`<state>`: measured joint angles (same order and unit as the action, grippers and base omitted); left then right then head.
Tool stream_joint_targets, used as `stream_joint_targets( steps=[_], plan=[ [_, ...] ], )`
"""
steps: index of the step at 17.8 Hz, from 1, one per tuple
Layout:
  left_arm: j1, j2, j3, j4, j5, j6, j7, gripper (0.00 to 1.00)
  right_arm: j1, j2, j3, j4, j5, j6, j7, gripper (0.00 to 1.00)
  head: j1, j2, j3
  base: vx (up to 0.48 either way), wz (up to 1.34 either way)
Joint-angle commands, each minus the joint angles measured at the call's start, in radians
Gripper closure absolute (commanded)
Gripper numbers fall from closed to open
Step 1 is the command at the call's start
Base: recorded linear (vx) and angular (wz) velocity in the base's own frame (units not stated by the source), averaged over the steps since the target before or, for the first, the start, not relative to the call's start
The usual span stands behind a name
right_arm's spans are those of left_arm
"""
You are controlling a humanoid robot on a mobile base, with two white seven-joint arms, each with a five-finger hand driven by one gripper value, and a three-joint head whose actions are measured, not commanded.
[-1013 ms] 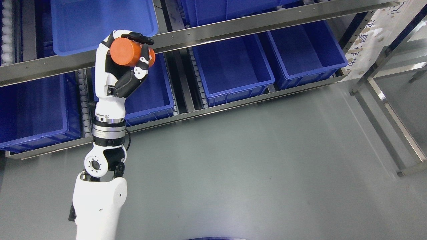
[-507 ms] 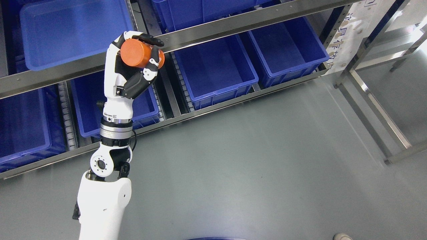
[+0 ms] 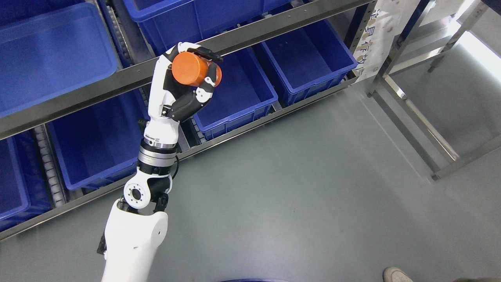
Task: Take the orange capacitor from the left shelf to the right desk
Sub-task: 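Hold the capacitor in the left hand while the robot turns toward the table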
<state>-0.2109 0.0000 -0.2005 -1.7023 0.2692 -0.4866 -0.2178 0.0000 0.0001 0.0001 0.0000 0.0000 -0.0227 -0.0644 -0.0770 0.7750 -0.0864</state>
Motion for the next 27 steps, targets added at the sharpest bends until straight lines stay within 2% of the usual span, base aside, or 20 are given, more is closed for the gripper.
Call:
stream_joint_targets(
  steps=[1, 10, 21, 27],
  plan=[
    [-0.028, 0.017, -0.137, 0.001, 0.001, 0.0, 0.0, 0.97, 0.023, -0.018, -0.011, -0.017, 0.006, 0.0, 0.0, 0.0, 0.0, 0.0, 0.0, 0.133, -0.24],
    [-0.036, 0.017, -0.2, 0.003, 0.001, 0.002, 0.0, 0.97, 0.023, -0.018, -0.011, -0.017, 0.006, 0.0, 0.0, 0.0, 0.0, 0.0, 0.0, 0.203, -0.21],
    [-0.042, 0.017, -0.203, 0.003, 0.001, -0.001, -0.02, 0.97, 0.023, -0.018, -0.011, -0.017, 0.006, 0.0, 0.0, 0.0, 0.0, 0.0, 0.0, 0.257, -0.4],
    [-0.085, 0.017, -0.279, 0.003, 0.001, 0.002, -0.022, 0.97, 0.023, -0.018, -0.011, -0.017, 0.006, 0.0, 0.0, 0.0, 0.0, 0.0, 0.0, 0.284, -0.47]
  ],
)
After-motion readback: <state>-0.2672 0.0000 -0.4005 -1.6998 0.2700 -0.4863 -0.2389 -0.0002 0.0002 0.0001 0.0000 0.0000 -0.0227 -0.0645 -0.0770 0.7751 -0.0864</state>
